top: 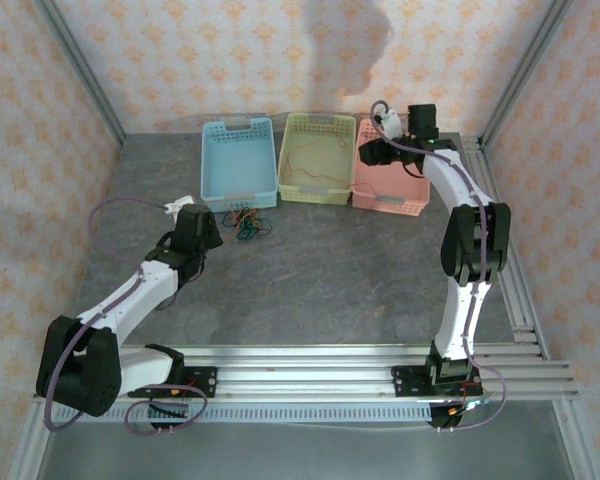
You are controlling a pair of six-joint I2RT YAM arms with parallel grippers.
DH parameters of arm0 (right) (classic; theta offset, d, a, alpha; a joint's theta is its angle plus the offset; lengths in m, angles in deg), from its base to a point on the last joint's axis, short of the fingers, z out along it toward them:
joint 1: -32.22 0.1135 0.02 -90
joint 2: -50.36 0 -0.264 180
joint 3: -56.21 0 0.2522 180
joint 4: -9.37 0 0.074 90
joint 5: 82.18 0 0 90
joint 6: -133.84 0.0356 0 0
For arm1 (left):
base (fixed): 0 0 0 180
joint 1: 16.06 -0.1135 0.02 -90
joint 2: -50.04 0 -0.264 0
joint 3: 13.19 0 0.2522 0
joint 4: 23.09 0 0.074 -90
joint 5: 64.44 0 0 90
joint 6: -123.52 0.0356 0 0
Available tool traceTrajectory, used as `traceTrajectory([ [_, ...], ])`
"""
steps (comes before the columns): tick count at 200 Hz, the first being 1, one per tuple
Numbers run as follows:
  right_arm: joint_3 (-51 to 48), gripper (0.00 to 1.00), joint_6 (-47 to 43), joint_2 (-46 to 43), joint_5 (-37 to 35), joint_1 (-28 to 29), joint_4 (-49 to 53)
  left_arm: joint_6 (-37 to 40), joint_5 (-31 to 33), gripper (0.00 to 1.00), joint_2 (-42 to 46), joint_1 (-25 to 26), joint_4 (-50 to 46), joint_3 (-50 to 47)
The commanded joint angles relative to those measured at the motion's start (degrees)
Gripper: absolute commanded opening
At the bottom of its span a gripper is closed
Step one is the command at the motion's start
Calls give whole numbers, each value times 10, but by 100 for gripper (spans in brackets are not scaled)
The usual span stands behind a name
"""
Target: Untangle the cables
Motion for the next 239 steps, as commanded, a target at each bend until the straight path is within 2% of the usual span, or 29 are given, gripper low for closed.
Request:
traceTrajectory([
  [1,18,60,-111,21,38,0,118,-9,7,0,-1,2,5,2],
  [29,34,63,-144,45,19,0,158,-9,7,0,1,3,7,0],
  [51,53,65,-180,67,34,-1,204,-9,7,0,0,2,6,1],
  [83,69,65,-187,88,30,-1,223,-9,7,0,1,2,6,1],
  [187,72,51,-149,121,-32,0,175,-9,6,0,2,3,6,0],
  [239,63,51,-127,97,-23,0,145,-9,7,0,2,2,6,0],
])
